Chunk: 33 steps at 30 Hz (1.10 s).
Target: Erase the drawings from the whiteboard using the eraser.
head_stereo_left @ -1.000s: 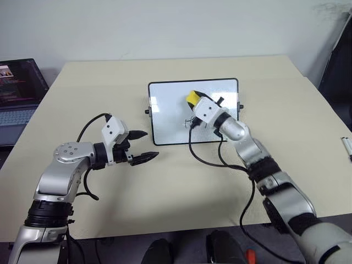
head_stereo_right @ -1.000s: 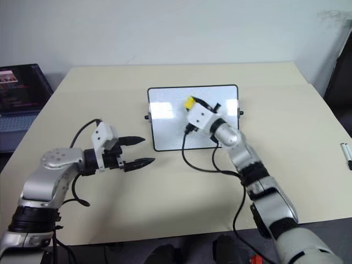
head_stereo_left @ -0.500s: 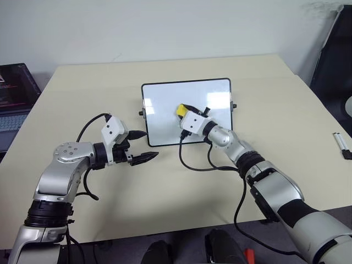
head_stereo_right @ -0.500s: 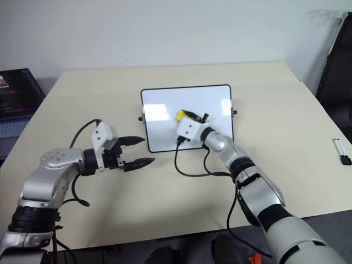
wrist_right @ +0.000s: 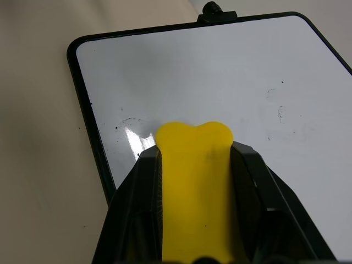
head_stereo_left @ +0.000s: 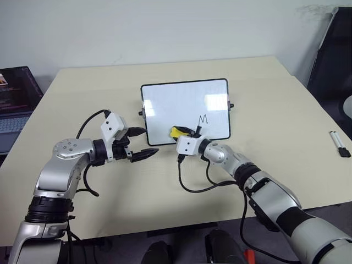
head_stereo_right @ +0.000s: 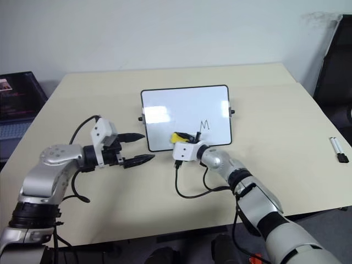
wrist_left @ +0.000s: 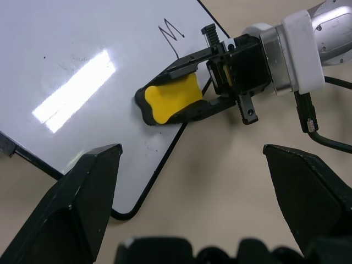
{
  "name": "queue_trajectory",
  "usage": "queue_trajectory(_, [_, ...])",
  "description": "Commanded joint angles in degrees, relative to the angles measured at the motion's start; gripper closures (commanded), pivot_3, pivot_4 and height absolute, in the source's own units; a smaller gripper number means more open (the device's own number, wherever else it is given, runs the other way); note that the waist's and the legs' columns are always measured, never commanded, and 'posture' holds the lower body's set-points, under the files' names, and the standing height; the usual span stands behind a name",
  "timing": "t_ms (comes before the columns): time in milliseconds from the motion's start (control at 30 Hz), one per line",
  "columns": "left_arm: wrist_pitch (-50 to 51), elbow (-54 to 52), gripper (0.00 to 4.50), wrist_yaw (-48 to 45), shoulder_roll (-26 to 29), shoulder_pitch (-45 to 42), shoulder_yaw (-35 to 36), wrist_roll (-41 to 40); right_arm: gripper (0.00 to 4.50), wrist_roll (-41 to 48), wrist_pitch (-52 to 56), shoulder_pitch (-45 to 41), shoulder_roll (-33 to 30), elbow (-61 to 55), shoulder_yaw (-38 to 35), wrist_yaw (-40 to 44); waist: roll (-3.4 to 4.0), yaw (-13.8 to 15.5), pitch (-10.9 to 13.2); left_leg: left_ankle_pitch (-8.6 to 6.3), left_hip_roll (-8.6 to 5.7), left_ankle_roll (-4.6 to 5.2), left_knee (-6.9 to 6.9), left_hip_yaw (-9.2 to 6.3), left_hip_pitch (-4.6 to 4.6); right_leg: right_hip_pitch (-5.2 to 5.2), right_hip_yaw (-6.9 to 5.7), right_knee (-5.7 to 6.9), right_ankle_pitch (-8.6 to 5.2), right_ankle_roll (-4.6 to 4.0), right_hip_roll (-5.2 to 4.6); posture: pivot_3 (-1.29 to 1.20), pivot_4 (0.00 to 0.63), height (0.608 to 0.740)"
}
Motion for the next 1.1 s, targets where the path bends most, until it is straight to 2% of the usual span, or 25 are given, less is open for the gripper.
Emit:
queue_trajectory(33, [0.1,-0.1,0.0,0.0,1.1,-0.7,1.8,-0.5,3.18,2.9,-3.4,-4.6,-1.7,-4.5,-4.0,-2.0,0.0,0.0,0.0,0.01,0.0,-0.01,0.0,-0.01,-0.07,-0.05,0.0,-0.02,0.0,0.0,0.0,0.0,0.15,0.74])
queue_trajectory(267, [0.6,-1.1,0.0,0.3,0.7,0.2,1.6,-0.7,3.18,3.6,0.6,-12.3,-0.4,-2.5,-7.1,-6.7,0.01,-0.4,0.0,0.0,0.06,-0.02,-0.19,-0.04,-0.22,-0.19,-0.01,-0.21,-0.01,0.0,0.0,0.0,0.15,0.74])
queue_trajectory(467, [0.7,-1.2,0.0,0.4,0.9,0.5,1.7,-0.7,3.18,4.7,11.6,-16.8,5.0,4.1,-8.6,-4.6,0.01,-0.2,0.0,0.01,0.04,-0.02,-0.14,-0.09,-0.33,-0.19,-0.01,-0.28,0.0,-0.01,-0.03,0.0,0.15,0.74])
queue_trajectory(667, [0.9,-1.9,0.0,0.7,1.3,1.3,2.2,-0.7,3.18,3.8,16.4,-14.8,8.1,7.0,-7.5,0.3,0.02,-0.2,0.0,0.01,0.04,-0.03,-0.15,-0.14,-0.35,-0.21,-0.03,-0.31,0.0,0.0,-0.03,0.0,0.15,0.74])
queue_trajectory(1100, [0.8,-0.8,0.0,1.0,1.2,0.2,2.2,-0.6,3.18,2.3,13.6,-8.1,8.0,6.0,-4.9,4.7,-0.01,-0.1,0.0,0.07,0.02,-0.02,-0.1,-0.17,0.0,0.01,-0.01,-0.03,0.06,-0.09,-0.01,0.0,0.15,0.74])
